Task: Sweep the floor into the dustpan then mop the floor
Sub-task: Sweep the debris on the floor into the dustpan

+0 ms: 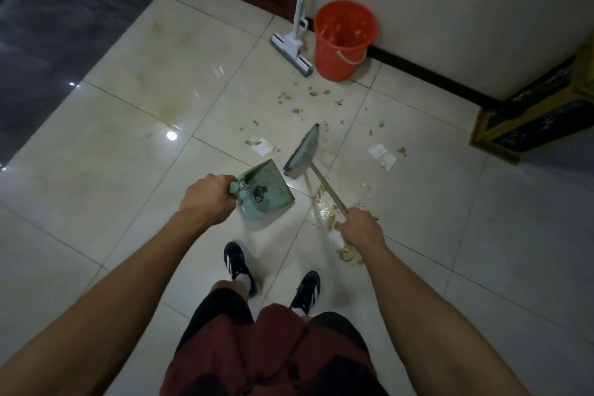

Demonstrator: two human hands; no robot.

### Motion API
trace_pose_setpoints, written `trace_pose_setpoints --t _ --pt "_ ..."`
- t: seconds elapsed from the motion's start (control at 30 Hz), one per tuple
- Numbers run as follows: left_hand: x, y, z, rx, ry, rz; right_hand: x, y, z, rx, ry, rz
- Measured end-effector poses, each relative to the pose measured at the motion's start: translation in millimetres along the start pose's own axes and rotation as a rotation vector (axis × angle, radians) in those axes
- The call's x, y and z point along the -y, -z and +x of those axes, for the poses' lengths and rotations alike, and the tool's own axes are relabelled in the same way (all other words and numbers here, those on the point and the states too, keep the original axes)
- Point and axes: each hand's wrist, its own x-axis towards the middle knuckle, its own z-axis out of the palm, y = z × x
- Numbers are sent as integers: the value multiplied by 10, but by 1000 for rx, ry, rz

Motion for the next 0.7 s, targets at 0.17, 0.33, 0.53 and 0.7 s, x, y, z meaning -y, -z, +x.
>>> trace_pose_setpoints --t 0.17,0.33,0.53,0.7 --pt "660 212 251 15 67 -37 817 46 278 35 70 -58" --pt "1448 471 599 35 151 -94 1909 -41 579 55 146 -108" --pt "2176 750 1032 67 195 -102 3109 -86 944 74 248 -86" --pt "2542 916 1348 79 212 -106 3643 -210 1176 73 264 -119"
